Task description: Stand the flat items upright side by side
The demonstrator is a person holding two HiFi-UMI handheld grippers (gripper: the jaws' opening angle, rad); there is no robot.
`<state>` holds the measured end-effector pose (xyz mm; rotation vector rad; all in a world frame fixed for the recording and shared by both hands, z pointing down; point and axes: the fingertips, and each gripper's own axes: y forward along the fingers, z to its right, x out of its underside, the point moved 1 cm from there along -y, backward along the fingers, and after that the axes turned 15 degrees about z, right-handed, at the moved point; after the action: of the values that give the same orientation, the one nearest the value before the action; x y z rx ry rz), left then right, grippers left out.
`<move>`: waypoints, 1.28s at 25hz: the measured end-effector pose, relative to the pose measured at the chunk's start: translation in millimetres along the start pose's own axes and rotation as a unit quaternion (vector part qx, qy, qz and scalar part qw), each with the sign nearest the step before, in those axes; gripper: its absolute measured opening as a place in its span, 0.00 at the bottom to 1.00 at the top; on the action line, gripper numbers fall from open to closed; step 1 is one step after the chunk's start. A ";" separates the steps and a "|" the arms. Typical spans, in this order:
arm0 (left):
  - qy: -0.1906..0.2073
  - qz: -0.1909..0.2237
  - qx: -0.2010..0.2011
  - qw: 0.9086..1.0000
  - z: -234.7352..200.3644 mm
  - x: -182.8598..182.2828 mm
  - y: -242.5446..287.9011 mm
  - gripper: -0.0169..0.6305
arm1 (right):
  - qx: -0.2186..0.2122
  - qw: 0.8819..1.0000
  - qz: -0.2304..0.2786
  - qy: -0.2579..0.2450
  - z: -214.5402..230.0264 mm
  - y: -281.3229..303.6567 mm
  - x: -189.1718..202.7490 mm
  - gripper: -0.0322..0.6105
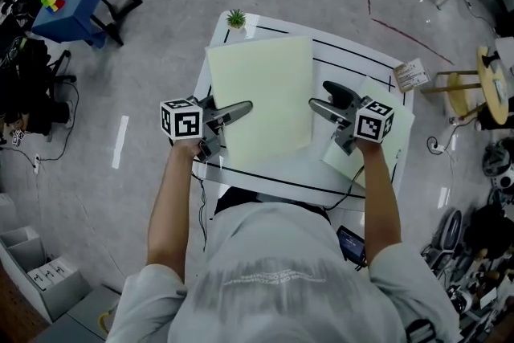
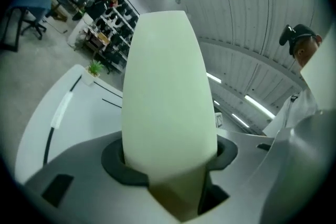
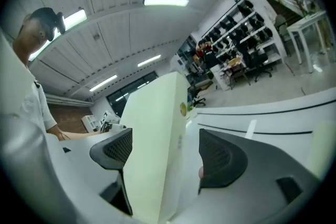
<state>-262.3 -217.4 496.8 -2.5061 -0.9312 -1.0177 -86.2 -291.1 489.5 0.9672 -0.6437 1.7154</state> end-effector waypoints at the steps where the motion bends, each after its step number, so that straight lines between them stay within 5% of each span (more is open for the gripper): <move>1: 0.015 0.017 -0.018 1.000 3.8 -6.2 0.3 0.45 | 0.010 1.000 0.014 -0.012 1.4 -8.5 -11.8 0.70; 5: 0.092 0.093 -0.091 0.987 22.4 -30.2 2.7 0.45 | 0.022 0.997 0.031 -0.063 -5.0 -40.8 -39.4 0.69; 9: 0.205 0.139 -0.166 0.954 37.9 -38.9 8.6 0.45 | 0.051 0.993 0.024 -0.104 5.0 -71.7 -42.7 0.69; 15: 0.336 0.142 -0.222 0.904 65.0 -21.3 25.7 0.45 | 0.099 0.983 0.032 -0.150 17.4 -104.1 -59.2 0.69; 23: 0.376 0.181 -0.292 0.861 82.8 11.7 43.5 0.48 | 0.127 0.971 0.034 -0.201 17.4 -131.8 -68.4 0.63; 32: 0.392 0.178 -0.313 0.846 84.9 41.2 63.3 0.48 | 0.120 0.968 0.022 -0.221 18.0 -164.7 -58.4 0.60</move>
<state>-154.0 -206.2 464.3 -2.1427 0.1434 -2.1945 83.3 -279.6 445.0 1.5425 -0.7555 1.6508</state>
